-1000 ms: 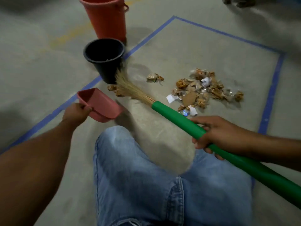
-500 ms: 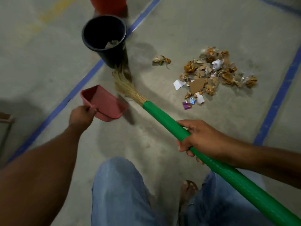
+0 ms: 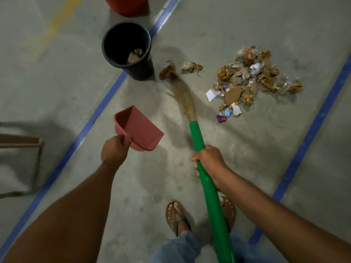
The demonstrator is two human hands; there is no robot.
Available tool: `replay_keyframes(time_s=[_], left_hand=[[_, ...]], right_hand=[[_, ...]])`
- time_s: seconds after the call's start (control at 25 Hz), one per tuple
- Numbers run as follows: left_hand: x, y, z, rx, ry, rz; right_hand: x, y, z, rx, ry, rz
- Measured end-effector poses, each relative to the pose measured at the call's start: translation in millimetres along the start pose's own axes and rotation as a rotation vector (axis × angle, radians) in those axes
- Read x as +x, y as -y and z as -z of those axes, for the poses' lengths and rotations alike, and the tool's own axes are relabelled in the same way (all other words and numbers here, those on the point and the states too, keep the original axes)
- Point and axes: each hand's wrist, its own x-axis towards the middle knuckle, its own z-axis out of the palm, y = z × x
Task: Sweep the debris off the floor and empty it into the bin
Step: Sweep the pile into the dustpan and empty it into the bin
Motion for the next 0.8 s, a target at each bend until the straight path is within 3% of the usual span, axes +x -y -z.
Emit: replay_keyframes(time_s=[0.08,0.24,0.36,0.56,0.68,0.8], left_hand=[[-15,-26,4,-0.046,0.033,0.001],[-48,-72,8,-0.117,0.067,-0.021],[-67,-103,22,-0.104,0.091,-0.05],[-69,-141,55,-0.12,0.061,-0.044],[-48,-159,56,-0.134,0.053,-0.055],[-12,-166,44,-0.117,0.064,-0.1]], right_hand=[[-50,-23,30,-0.02,-0.089,0.022],[-150,-47,86,-0.126,-0.027,0.092],[-174,-39,91,-0.141,-0.001,0.084],[-92,50,58,-0.301,-0.054,0.173],[6,132,45,-0.07,-0.007,0.064],[66,169,44,0.246,-0.017,0.053]])
